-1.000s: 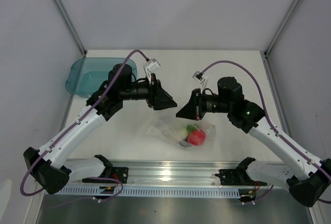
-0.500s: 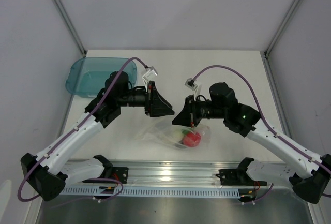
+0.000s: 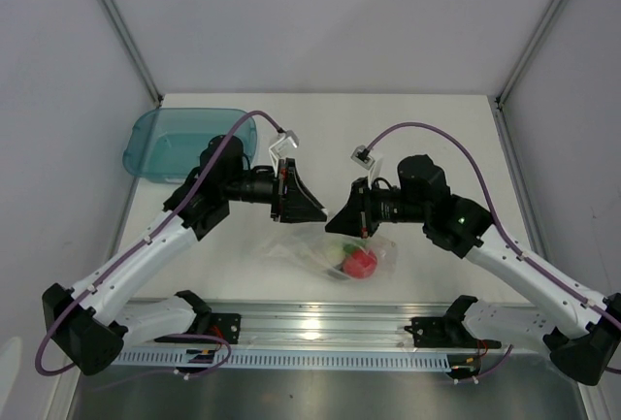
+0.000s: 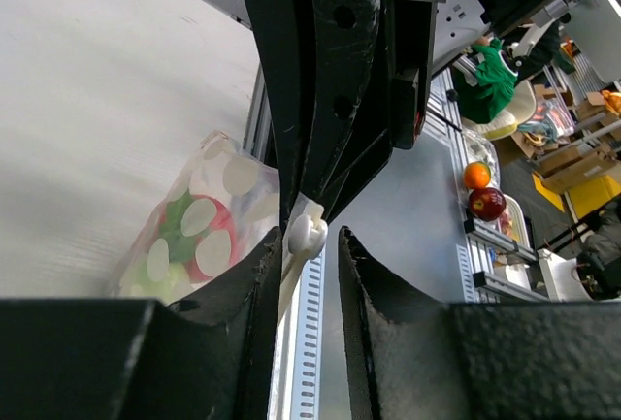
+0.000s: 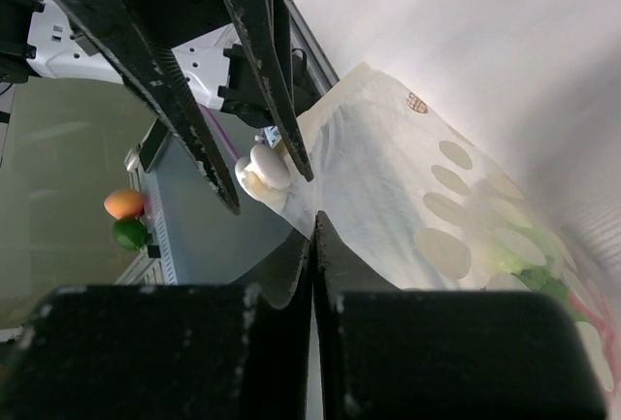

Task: Place the food in the zip-top bag and seal the zipper
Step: Zip the zipper food storage bag at the center of the board.

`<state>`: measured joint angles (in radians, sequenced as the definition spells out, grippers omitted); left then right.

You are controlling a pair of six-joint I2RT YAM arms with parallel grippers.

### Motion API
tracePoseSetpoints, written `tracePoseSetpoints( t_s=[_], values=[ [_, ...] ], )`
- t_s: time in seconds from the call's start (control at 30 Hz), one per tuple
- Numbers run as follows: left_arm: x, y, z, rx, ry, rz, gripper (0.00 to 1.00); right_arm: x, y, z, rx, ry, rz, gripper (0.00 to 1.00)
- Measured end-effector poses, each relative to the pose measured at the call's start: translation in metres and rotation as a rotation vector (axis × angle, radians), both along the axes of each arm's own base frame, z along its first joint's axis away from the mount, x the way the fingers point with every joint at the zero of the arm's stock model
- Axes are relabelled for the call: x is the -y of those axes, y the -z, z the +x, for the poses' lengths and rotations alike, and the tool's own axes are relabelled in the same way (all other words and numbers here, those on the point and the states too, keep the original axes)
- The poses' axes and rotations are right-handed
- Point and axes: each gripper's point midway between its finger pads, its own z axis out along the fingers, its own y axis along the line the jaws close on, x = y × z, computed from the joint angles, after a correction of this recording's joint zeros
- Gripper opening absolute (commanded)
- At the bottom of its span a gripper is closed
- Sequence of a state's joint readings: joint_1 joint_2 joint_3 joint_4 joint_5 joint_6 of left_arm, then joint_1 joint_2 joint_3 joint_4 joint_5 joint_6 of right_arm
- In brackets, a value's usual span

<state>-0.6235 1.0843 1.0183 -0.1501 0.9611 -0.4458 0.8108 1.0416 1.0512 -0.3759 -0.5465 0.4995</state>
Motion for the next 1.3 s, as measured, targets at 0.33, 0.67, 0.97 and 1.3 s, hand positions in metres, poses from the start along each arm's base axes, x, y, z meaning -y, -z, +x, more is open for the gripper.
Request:
tracePoseSetpoints(
  t_s=[0.33, 0.67, 0.97, 1.3],
  values=[
    [0.003, 0.006, 0.003, -0.030, 0.017, -0.003, 0.01, 0.002, -0.001, -0.003, -0.004, -0.016, 0.008, 0.00],
    [0.003, 0.005, 0.002, -0.027, 0.024, -0.009, 0.00, 0.003, 0.000, -0.005, 0.014, -0.038, 0.002, 0.18],
    [0.003, 0.005, 0.002, -0.039, 0.028, -0.012, 0.00, 0.010, 0.001, 0.004, 0.036, -0.031, -0.001, 0.22],
    [0.003, 0.007, 0.000, -0.050, 0.035, -0.011, 0.01, 0.011, -0.007, 0.005, 0.028, -0.077, 0.036, 0.26]
  ],
)
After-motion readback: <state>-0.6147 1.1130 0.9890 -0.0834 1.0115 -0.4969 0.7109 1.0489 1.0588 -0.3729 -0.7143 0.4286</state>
